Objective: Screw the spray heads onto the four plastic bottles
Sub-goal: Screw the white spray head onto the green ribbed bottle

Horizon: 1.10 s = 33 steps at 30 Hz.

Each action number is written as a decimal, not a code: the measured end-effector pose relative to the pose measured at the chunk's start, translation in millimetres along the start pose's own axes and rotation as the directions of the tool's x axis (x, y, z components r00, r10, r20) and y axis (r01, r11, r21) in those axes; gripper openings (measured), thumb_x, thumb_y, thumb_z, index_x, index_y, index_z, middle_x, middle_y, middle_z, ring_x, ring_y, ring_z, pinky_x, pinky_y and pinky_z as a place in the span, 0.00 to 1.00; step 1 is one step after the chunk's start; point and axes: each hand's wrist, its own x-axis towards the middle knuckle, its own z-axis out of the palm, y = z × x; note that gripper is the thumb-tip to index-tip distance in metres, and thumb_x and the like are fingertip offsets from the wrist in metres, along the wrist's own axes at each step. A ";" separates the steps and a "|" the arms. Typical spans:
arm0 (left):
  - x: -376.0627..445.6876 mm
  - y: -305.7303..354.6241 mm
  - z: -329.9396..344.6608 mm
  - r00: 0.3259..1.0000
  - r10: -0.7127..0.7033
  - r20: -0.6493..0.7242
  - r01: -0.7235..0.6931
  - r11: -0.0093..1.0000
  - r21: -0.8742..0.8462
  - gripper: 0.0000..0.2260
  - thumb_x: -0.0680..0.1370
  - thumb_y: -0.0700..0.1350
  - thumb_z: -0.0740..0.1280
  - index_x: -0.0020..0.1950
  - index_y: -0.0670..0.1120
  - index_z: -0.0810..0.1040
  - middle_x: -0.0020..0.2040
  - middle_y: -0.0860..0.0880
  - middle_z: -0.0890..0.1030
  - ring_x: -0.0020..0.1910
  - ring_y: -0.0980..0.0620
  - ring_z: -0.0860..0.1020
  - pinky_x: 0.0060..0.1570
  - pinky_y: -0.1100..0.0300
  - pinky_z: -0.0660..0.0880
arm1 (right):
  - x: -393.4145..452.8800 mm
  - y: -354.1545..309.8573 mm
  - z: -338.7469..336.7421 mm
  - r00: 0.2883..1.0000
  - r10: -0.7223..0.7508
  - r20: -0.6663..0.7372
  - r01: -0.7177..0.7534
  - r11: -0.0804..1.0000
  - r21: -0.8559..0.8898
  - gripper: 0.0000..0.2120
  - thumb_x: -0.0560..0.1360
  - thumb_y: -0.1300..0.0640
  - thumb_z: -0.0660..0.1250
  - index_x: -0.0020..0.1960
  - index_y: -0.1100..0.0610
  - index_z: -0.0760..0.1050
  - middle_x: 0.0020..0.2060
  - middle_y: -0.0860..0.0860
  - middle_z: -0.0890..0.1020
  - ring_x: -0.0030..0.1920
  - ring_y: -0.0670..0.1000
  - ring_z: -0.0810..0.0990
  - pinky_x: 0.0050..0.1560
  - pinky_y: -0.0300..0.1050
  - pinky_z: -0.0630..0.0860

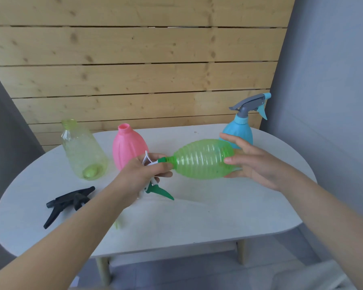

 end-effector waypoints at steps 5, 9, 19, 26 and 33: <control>-5.6 0.4 -6.9 0.993 0.018 0.113 -0.017 1.000 -0.009 0.11 0.64 0.45 0.76 0.44 0.53 0.81 0.39 0.53 0.84 0.40 0.55 0.83 0.37 0.64 0.77 | 2.9 -0.6 1.3 0.999 -0.051 0.018 0.050 0.998 0.041 0.28 0.64 0.50 0.72 0.64 0.43 0.72 0.61 0.54 0.74 0.55 0.53 0.76 0.42 0.45 0.78; -12.8 0.7 -4.8 0.990 0.113 0.079 -0.123 0.983 0.134 0.11 0.65 0.45 0.77 0.43 0.55 0.81 0.42 0.52 0.81 0.35 0.54 0.77 0.33 0.65 0.74 | 4.6 0.0 0.1 0.997 0.034 -0.076 -0.046 0.985 -0.169 0.34 0.60 0.31 0.66 0.58 0.51 0.77 0.49 0.54 0.84 0.41 0.53 0.82 0.34 0.43 0.74; -11.0 5.4 -2.6 0.984 0.174 0.042 -0.179 0.956 0.233 0.10 0.66 0.43 0.78 0.40 0.56 0.82 0.42 0.48 0.82 0.32 0.58 0.77 0.35 0.66 0.73 | 4.7 11.6 7.1 0.950 0.310 -0.034 -0.310 0.926 -0.216 0.44 0.63 0.24 0.48 0.60 0.57 0.75 0.51 0.60 0.84 0.43 0.57 0.85 0.37 0.47 0.80; -7.9 4.3 -9.1 0.996 0.045 0.080 -0.064 0.965 0.254 0.13 0.66 0.46 0.78 0.47 0.52 0.79 0.46 0.44 0.81 0.34 0.55 0.80 0.42 0.58 0.74 | 4.0 9.2 5.7 0.997 0.059 0.044 -0.064 0.991 0.114 0.35 0.61 0.49 0.75 0.67 0.47 0.70 0.61 0.55 0.74 0.53 0.56 0.78 0.36 0.45 0.79; -9.2 3.1 -3.7 0.976 0.151 0.155 -0.193 0.933 0.305 0.11 0.68 0.41 0.76 0.44 0.54 0.79 0.40 0.58 0.79 0.30 0.59 0.75 0.31 0.68 0.71 | 4.5 15.9 9.2 0.951 0.307 -0.040 -0.308 0.926 -0.220 0.45 0.61 0.22 0.48 0.47 0.61 0.76 0.31 0.62 0.82 0.23 0.54 0.77 0.22 0.39 0.69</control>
